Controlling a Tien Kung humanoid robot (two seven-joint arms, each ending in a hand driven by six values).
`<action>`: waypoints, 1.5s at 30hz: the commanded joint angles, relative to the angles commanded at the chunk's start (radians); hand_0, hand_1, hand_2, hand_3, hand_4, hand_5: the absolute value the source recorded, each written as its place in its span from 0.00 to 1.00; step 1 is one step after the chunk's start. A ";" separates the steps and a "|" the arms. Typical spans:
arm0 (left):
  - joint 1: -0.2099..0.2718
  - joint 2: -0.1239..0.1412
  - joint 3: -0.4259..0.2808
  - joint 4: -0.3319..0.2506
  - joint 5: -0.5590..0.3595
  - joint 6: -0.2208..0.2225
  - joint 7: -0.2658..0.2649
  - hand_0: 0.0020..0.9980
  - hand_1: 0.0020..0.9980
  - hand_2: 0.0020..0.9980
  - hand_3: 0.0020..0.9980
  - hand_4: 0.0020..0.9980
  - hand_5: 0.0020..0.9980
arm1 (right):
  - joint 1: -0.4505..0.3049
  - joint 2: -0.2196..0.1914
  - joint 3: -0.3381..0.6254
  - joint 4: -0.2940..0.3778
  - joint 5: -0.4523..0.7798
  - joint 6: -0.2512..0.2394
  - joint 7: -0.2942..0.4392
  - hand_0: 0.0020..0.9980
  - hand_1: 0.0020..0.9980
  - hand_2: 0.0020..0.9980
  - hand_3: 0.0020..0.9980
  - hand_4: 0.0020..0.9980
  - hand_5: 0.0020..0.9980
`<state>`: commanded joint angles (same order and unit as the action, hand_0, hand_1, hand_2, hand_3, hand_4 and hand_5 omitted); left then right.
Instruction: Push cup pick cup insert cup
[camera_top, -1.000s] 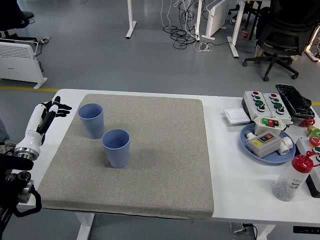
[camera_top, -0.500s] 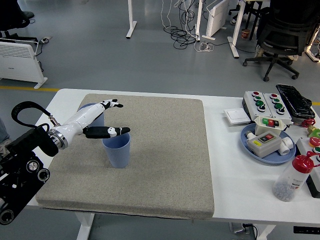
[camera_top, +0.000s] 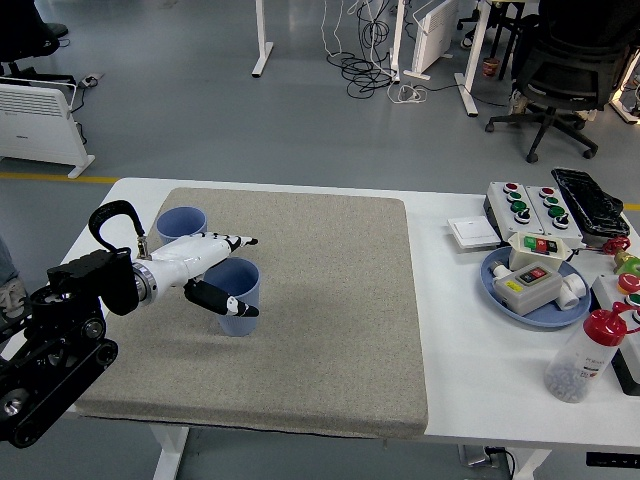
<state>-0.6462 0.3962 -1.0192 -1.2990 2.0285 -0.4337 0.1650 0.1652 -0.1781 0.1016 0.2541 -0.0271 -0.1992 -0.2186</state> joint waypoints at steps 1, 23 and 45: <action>0.000 -0.002 -0.001 0.002 0.003 -0.003 0.002 0.87 0.91 1.00 1.00 1.00 0.55 | 0.000 0.000 0.000 0.000 0.000 0.000 0.000 0.71 0.65 0.70 0.61 0.10 0.47; -0.013 -0.011 0.015 0.013 0.098 -0.010 0.015 0.48 0.68 0.77 0.80 0.80 0.30 | 0.003 -0.002 -0.004 -0.001 0.008 -0.001 0.002 0.71 0.65 0.70 0.61 0.10 0.47; -0.032 0.021 -0.046 -0.044 0.040 -0.037 -0.013 0.38 0.53 0.57 0.52 0.65 0.17 | 0.003 -0.001 -0.002 -0.001 0.008 -0.002 0.001 0.71 0.65 0.70 0.61 0.10 0.47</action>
<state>-0.6779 0.4170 -1.0647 -1.3430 2.0681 -0.4708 0.1524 0.1684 -0.1795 0.0993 0.2534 -0.0195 -0.2013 -0.2181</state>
